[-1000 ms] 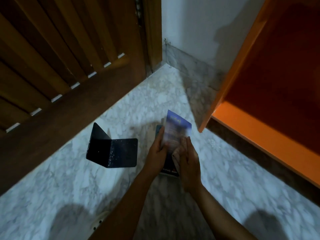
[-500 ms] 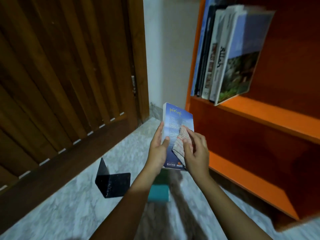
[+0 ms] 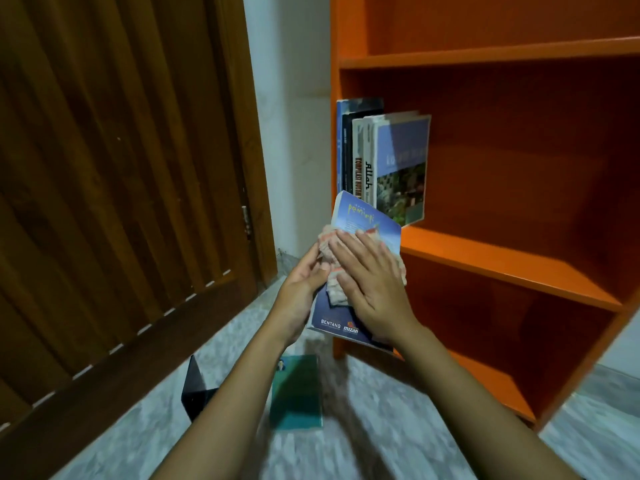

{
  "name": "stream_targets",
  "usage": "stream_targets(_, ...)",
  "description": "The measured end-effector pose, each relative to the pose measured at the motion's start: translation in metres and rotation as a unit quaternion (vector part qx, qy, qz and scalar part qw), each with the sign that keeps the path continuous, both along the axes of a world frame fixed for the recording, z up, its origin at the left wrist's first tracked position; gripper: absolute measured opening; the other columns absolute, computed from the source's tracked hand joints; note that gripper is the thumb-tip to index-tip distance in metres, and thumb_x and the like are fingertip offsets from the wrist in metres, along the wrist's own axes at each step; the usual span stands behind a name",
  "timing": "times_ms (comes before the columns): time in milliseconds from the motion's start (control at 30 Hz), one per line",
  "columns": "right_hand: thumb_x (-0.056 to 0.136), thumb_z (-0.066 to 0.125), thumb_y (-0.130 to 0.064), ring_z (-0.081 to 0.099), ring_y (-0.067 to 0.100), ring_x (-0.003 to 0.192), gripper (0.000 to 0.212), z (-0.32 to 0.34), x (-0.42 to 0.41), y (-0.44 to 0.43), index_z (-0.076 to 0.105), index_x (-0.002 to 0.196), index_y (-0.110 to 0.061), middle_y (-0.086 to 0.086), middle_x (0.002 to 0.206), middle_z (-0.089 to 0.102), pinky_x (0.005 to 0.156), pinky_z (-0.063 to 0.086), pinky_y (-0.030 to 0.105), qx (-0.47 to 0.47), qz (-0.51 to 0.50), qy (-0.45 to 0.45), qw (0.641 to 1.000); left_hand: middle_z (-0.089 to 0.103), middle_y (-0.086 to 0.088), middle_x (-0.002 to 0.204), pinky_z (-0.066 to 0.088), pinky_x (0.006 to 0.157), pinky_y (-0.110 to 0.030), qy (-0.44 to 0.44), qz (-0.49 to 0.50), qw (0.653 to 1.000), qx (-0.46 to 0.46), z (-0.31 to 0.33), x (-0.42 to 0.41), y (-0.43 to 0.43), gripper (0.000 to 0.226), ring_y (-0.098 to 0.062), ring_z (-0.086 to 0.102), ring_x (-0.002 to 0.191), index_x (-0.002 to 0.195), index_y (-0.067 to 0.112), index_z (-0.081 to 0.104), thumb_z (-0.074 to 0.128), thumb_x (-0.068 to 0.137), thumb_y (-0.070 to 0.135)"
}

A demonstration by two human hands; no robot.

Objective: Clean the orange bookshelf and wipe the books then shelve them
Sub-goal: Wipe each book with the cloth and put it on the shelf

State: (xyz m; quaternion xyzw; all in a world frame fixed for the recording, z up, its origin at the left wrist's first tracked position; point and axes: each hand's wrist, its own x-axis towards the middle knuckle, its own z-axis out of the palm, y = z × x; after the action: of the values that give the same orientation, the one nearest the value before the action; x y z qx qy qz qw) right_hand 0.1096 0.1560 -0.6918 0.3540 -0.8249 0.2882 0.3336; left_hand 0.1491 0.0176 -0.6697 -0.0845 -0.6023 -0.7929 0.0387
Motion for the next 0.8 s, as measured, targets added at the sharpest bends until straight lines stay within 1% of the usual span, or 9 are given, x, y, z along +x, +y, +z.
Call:
stream_targets(100,0.099,0.026,-0.041,0.016,0.000,0.141,0.048,0.034,-0.013,0.004,0.026,0.146,-0.033,-0.015,0.152,0.027,0.116,0.007,0.028,-0.045,-0.002,-0.035,0.998,0.059,-0.004,0.129,0.051,0.088,-0.028,0.024,-0.015,0.999,-0.020,0.009,0.006,-0.001,0.045,-0.016,0.061,0.109,0.137,0.029,0.042,0.043,0.097,0.009)
stream_targets(233,0.099,0.029,-0.043,0.034,0.010,0.136,0.045,0.061,-0.047,0.005,0.031,0.144,-0.039,-0.011,0.149,0.037,0.111,0.027,0.050,-0.126,-0.019,-0.112,0.985,0.061,-0.004,0.123,0.056,0.071,-0.026,0.042,-0.004,0.999,-0.032,0.022,0.010,0.006,0.040,-0.017,0.065,0.096,0.133,0.030,0.045,0.044,0.097,0.013)
stream_targets(300,0.100,0.032,-0.040,0.038,0.014,0.133,0.043,0.062,-0.058,0.005,0.036,0.142,-0.036,-0.007,0.147,0.041,0.106,0.034,0.053,-0.191,-0.040,-0.155,0.968,0.057,-0.003,0.129,0.054,0.069,-0.023,0.056,0.019,0.998,-0.035,0.024,0.009,0.012,0.038,-0.015,0.063,0.100,0.132,0.031,0.045,0.043,0.098,0.013)
stream_targets(367,0.102,0.034,-0.035,0.036,0.015,0.135,0.041,0.054,-0.059,0.006,0.038,0.142,-0.033,-0.005,0.148,0.040,0.109,0.032,0.051,-0.238,-0.061,-0.203,0.948,0.052,-0.003,0.136,0.054,0.073,-0.021,0.073,0.042,0.996,-0.027,0.024,0.007,0.016,0.039,-0.015,0.060,0.108,0.130,0.033,0.046,0.042,0.098,0.011)
stream_targets(433,0.102,0.035,-0.031,0.035,0.015,0.136,0.040,0.039,-0.051,0.006,0.039,0.142,-0.028,-0.004,0.147,0.041,0.112,0.030,0.044,-0.267,-0.044,-0.236,0.933,0.049,-0.002,0.139,0.055,0.077,-0.024,0.079,0.068,0.994,-0.018,0.024,0.004,0.020,0.039,-0.021,0.056,0.117,0.126,0.037,0.046,0.042,0.099,0.010)
stream_targets(500,0.102,0.035,-0.033,0.037,0.012,0.135,0.041,0.025,-0.041,0.004,0.041,0.141,-0.028,-0.005,0.146,0.042,0.112,0.031,0.045,-0.281,-0.015,-0.263,0.923,0.049,-0.002,0.138,0.056,0.072,-0.023,0.068,0.093,0.993,0.001,0.024,0.001,0.023,0.039,-0.022,0.057,0.116,0.125,0.038,0.045,0.043,0.098,0.010)
stream_targets(600,0.095,0.026,-0.045,0.034,0.010,0.136,0.047,0.009,-0.027,0.000,0.036,0.141,-0.039,-0.011,0.148,0.039,0.110,0.031,0.048,-0.210,-0.024,-0.251,0.945,0.050,-0.007,0.138,0.057,0.077,-0.025,0.053,0.118,0.991,0.045,0.019,-0.004,0.025,0.043,-0.023,0.058,0.115,0.128,0.035,0.042,0.042,0.098,0.005)
stream_targets(733,0.096,0.024,-0.049,0.028,-0.001,0.134,0.046,0.011,-0.004,-0.002,0.029,0.142,-0.044,-0.022,0.148,0.032,0.102,0.028,0.030,-0.080,-0.003,-0.136,0.988,0.049,-0.011,0.139,0.052,0.093,-0.037,0.022,0.148,0.985,0.081,0.017,-0.006,0.021,0.048,-0.027,0.056,0.119,0.138,0.025,0.039,0.041,0.097,0.001)
stream_targets(800,0.097,0.025,-0.048,0.029,0.002,0.135,0.046,0.008,0.005,-0.002,0.033,0.142,-0.041,-0.019,0.149,0.034,0.103,0.027,0.030,-0.023,0.028,-0.087,0.996,0.051,-0.010,0.137,0.046,0.100,-0.047,-0.003,0.168,0.979,0.116,0.017,-0.006,0.015,0.046,-0.028,0.057,0.118,0.132,0.029,0.045,0.043,0.096,0.000)
